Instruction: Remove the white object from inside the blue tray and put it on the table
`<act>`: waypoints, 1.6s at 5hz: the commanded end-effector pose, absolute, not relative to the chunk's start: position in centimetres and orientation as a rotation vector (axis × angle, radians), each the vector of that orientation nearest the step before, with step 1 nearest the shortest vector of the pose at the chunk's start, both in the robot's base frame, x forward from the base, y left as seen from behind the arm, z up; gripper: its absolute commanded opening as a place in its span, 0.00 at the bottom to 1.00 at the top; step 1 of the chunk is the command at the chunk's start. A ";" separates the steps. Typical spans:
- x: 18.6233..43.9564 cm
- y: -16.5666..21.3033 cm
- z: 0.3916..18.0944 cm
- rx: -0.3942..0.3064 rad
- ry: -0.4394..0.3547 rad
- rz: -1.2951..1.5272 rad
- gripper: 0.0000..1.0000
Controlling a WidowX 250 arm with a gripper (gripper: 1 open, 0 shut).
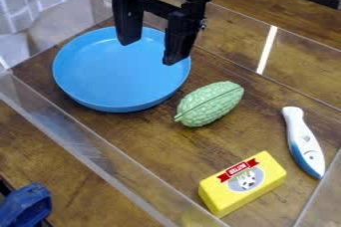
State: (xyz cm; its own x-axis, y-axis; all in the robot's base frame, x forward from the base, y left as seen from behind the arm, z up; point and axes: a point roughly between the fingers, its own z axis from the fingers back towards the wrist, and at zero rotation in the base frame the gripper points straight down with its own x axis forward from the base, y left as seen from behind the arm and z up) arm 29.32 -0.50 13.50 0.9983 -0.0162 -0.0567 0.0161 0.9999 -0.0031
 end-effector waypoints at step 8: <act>33.1 -10.5 10.7 -0.172 -0.085 0.468 1.00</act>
State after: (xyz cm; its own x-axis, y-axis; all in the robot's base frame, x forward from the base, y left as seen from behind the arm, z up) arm 32.78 -9.85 9.37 0.8831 0.4690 0.0077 -0.4624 0.8732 -0.1541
